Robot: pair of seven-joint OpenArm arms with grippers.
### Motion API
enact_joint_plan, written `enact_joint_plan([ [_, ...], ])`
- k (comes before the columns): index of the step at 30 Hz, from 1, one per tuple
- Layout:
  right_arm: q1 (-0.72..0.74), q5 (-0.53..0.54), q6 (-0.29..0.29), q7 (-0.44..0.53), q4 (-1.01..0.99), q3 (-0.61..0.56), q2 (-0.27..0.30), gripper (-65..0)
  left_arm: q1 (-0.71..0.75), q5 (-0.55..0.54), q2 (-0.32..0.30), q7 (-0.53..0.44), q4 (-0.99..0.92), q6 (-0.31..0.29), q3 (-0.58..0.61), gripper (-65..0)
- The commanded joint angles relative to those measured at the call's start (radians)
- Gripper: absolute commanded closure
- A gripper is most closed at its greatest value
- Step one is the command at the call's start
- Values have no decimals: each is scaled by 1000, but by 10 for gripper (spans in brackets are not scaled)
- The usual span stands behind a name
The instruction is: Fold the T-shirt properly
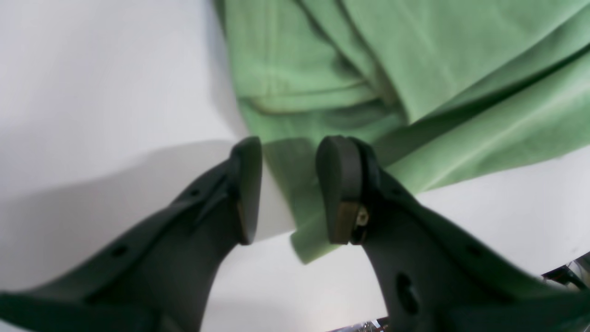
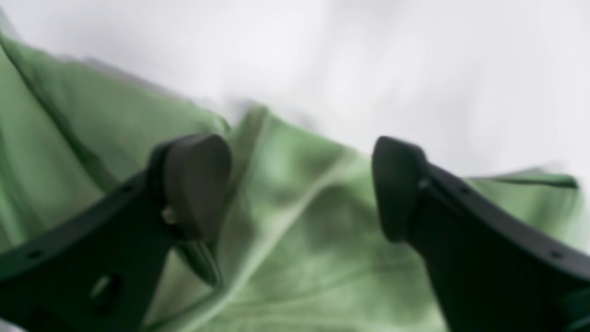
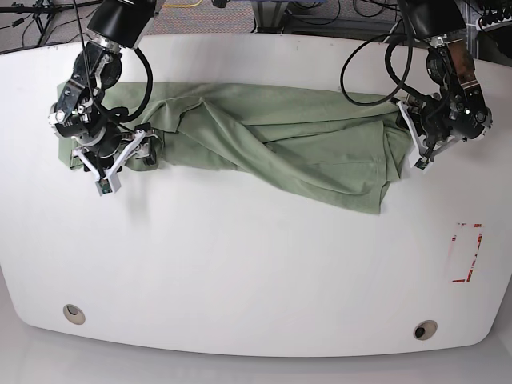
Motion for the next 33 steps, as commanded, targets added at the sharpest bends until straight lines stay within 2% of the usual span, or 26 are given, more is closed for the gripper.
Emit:
enact_joint_plan([
  [1, 17, 22, 2, 38, -29, 0, 34, -309, -12, -5, -13, -3, 16, -1, -8, -215],
  [4, 13, 25, 2, 37, -20, -1, 38, -152, -12, -5, -13, -3, 16, -1, -8, -215],
  [5, 11, 25, 2, 35, 1, 3, 37, -68, -12, -5, -13, -3, 16, -1, -8, -215],
  [7, -3, 20, 2, 33, 37, 5, 35, 0, -12, -5, -13, -3, 16, -1, -8, -215],
  [18, -136, 25, 2, -56, 285, 37, 31, -19, -12, -3, -13, -3, 16, -1, -5, -215],
  [24, -191, 25, 2, -66, 302, 118, -15, -19, -12, -3, -13, -3, 16, -1, -3, -215],
  [33, -239, 25, 2, -66, 298, 189, -18, -25, -12, -1, -13, -3, 16, -1, -3, -215],
])
